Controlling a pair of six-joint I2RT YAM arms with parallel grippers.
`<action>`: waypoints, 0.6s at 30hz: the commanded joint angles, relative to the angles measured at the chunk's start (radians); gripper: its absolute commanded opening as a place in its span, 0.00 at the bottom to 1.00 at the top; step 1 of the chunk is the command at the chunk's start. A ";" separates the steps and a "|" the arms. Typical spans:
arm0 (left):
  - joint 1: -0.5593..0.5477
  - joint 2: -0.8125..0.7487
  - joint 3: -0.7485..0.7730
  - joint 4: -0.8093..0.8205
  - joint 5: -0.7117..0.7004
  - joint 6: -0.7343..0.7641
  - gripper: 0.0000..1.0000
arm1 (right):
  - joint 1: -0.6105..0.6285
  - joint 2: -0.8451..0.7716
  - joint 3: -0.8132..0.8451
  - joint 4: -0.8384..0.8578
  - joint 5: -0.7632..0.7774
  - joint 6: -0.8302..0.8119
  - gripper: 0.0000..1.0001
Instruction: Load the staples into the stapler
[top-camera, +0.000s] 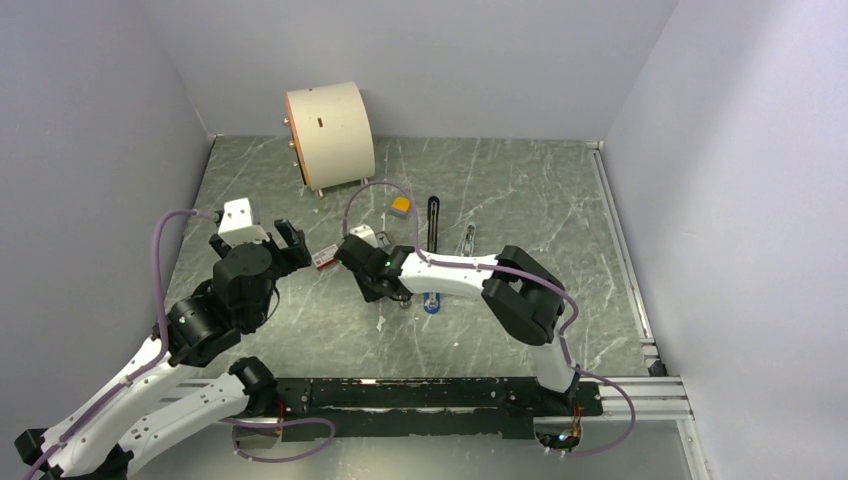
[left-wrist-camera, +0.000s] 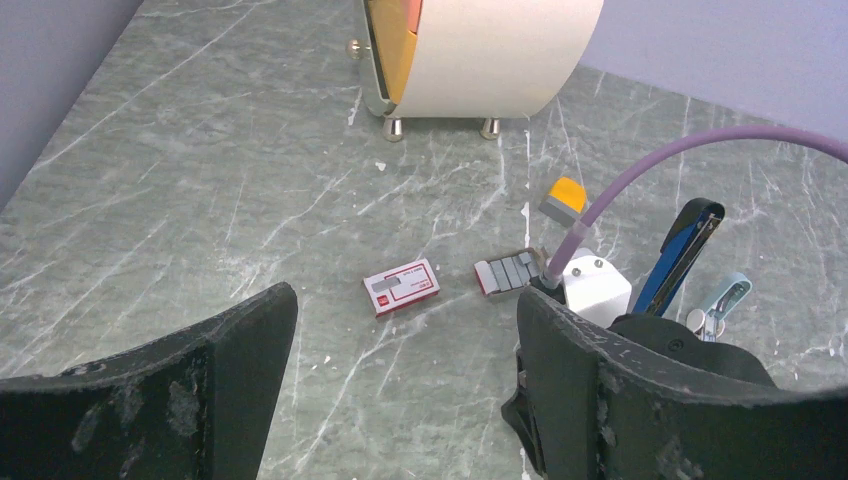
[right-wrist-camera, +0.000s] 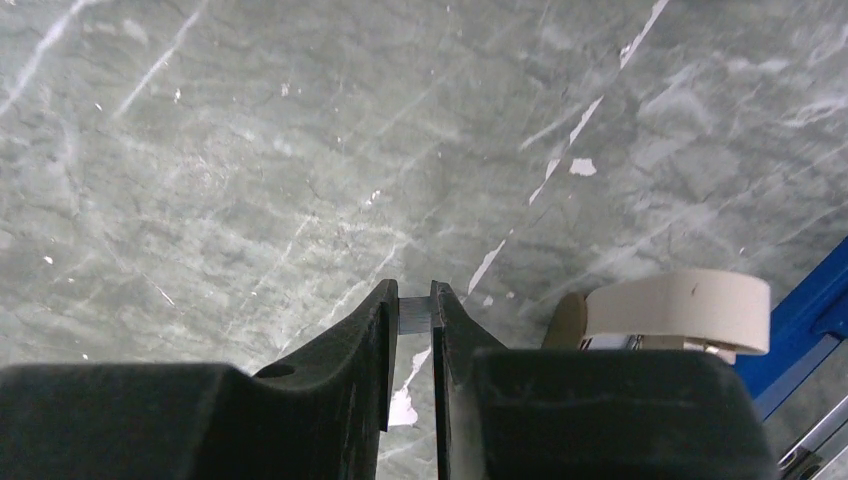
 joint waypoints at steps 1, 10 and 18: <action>0.005 -0.007 -0.001 0.017 -0.020 0.006 0.85 | 0.013 -0.015 -0.017 -0.018 0.016 0.034 0.20; 0.005 -0.008 0.000 0.017 -0.022 0.006 0.85 | 0.015 0.015 0.002 -0.046 0.008 0.028 0.21; 0.005 -0.008 0.001 0.016 -0.024 0.007 0.86 | 0.015 0.034 0.016 -0.062 0.000 0.024 0.22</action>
